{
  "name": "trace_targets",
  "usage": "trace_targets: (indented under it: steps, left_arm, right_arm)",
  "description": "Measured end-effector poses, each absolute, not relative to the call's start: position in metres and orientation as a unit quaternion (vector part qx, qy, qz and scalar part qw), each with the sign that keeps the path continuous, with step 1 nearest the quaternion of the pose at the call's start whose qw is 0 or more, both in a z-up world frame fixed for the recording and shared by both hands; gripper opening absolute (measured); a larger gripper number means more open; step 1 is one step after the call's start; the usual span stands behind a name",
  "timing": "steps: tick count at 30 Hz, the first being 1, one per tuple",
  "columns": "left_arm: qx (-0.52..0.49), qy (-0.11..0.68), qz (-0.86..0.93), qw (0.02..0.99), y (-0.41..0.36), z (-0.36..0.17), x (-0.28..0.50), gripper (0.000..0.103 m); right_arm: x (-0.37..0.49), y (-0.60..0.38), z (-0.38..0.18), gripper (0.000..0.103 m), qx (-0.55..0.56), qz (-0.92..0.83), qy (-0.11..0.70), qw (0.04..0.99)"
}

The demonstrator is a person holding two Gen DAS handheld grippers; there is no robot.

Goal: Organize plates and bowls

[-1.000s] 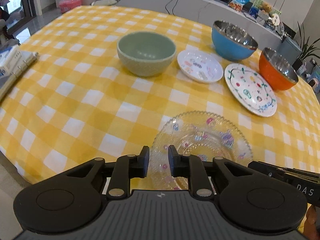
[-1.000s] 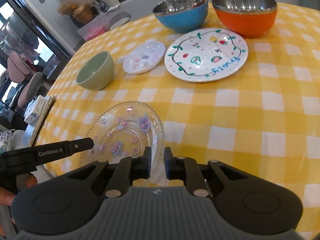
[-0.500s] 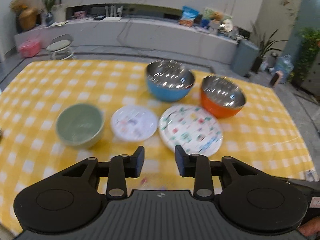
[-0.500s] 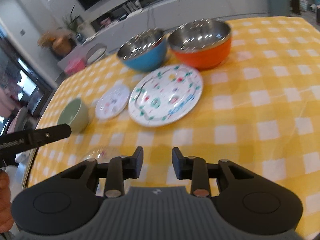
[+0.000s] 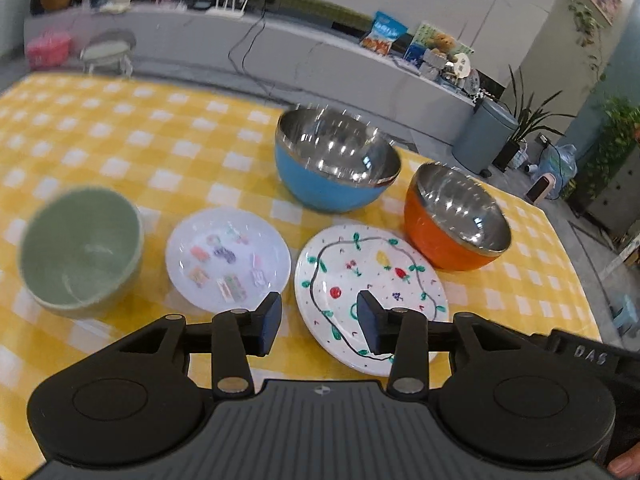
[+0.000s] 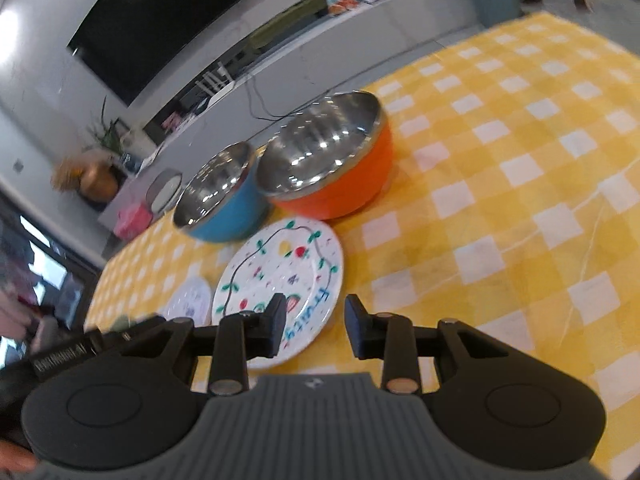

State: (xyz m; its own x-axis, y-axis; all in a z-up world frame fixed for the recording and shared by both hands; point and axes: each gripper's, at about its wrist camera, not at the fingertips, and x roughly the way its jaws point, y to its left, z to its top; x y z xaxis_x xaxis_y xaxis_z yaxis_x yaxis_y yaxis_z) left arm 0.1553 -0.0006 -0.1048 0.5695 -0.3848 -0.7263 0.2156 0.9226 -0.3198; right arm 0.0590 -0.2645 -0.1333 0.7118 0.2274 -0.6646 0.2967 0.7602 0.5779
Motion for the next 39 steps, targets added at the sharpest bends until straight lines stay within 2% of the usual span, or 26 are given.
trace_targets:
  steps: [6,10,16,20,26,34,39]
  left_arm:
    - [-0.136,0.461,-0.158,0.863,0.001,-0.132,0.173,0.048]
    - [-0.152,0.468,-0.158,0.856,0.002,-0.14,0.179,0.047]
    - [-0.166,0.47,-0.164,0.851,0.002,-0.145,0.183,0.026]
    - [-0.16,0.472,-0.155,0.853,0.0,-0.145,0.183,0.013]
    - [-0.166,0.477,-0.16,0.848,0.001,-0.142,0.177,0.011]
    - [-0.149,0.49,-0.166,0.843,-0.003,-0.137,0.153,0.008]
    - [-0.152,0.493,-0.166,0.841,-0.004,-0.14,0.153,0.011]
  right_arm:
    - [0.075,-0.281,-0.155,0.032,0.394,-0.036,0.383,0.835]
    - [0.088,-0.283,-0.167,0.025,0.411,-0.03,0.389,0.824]
    - [0.098,-0.281,-0.174,0.02,0.411,-0.029,0.391,0.823]
    - [0.099,-0.28,-0.175,0.003,0.409,-0.028,0.394,0.822]
    - [0.095,-0.277,-0.168,0.001,0.398,-0.042,0.395,0.827]
    - [0.074,-0.286,-0.161,0.001,0.441,-0.073,0.417,0.792]
    - [0.069,-0.287,-0.165,0.004,0.435,-0.072,0.428,0.789]
